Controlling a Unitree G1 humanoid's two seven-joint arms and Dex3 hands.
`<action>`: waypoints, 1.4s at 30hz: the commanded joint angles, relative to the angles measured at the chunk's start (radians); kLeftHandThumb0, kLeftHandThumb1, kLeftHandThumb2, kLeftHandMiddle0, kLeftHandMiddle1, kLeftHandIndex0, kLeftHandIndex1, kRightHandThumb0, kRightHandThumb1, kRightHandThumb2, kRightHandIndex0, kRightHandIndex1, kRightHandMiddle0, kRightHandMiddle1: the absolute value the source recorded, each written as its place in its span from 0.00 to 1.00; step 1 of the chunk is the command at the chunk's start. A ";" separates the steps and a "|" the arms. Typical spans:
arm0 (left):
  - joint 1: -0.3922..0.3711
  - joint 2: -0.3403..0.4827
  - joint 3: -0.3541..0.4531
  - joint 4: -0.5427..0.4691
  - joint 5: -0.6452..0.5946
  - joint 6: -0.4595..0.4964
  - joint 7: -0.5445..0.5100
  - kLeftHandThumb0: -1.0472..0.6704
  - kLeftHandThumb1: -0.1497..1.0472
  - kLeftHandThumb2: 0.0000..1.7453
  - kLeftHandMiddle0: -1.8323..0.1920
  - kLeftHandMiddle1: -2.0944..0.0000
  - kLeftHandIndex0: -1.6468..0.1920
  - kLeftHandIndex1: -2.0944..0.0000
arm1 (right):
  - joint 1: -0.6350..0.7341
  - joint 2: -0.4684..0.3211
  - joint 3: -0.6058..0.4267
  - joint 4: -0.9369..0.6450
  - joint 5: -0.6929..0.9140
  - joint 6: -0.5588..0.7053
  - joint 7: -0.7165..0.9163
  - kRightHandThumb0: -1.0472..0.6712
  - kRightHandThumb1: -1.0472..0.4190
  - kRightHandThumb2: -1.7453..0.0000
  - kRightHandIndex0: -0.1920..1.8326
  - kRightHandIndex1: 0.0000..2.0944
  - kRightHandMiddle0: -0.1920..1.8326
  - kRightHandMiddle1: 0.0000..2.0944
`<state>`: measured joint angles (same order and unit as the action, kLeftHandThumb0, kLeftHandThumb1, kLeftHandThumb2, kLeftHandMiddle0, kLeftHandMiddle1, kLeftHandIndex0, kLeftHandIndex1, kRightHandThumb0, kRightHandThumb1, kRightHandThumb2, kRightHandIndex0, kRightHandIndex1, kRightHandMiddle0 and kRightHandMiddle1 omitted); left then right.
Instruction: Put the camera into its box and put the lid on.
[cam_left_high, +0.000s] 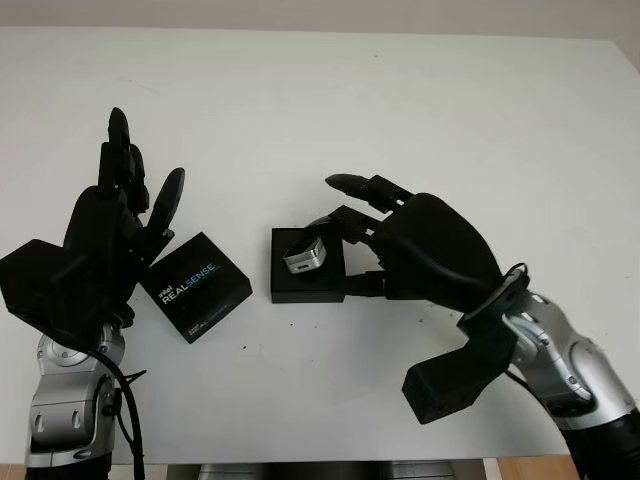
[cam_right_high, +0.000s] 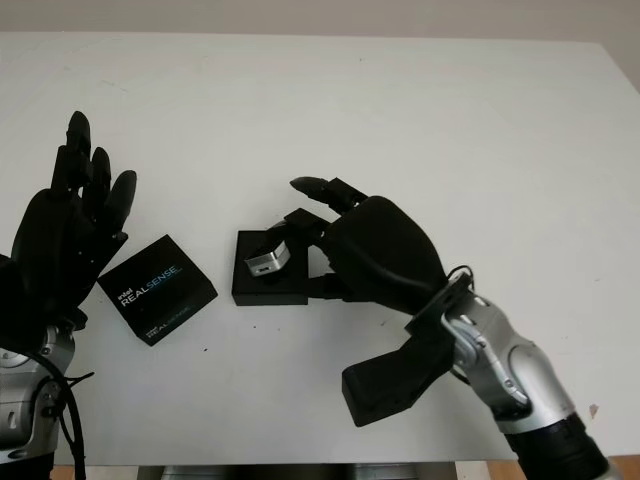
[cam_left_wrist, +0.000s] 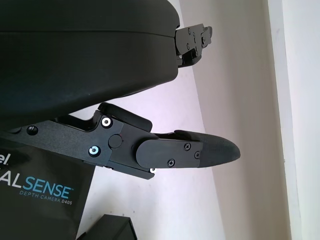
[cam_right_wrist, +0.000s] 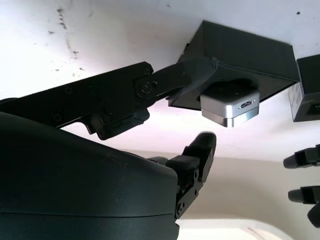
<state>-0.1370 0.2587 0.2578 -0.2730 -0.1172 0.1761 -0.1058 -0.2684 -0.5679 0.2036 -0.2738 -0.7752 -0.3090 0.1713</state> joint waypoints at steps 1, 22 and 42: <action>0.002 0.005 0.006 -0.016 -0.004 -0.008 0.000 0.25 1.00 0.18 1.00 1.00 1.00 1.00 | 0.021 -0.005 -0.011 -0.045 0.014 0.016 0.033 0.26 0.09 0.97 0.14 0.02 0.20 0.12; 0.001 0.004 0.008 -0.025 -0.010 -0.001 0.007 0.29 1.00 0.15 1.00 1.00 1.00 1.00 | 0.058 0.022 -0.020 -0.007 0.142 -0.062 0.043 0.24 0.01 0.95 0.16 0.04 0.28 0.10; 0.006 0.007 0.005 -0.045 -0.005 0.012 0.012 0.28 1.00 0.16 1.00 1.00 1.00 1.00 | 0.146 -0.070 -0.055 -0.011 0.267 -0.132 0.191 0.22 0.00 0.91 0.20 0.04 0.41 0.24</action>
<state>-0.1360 0.2591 0.2580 -0.3043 -0.1225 0.1959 -0.0936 -0.1424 -0.6187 0.1567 -0.2795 -0.5099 -0.4349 0.3544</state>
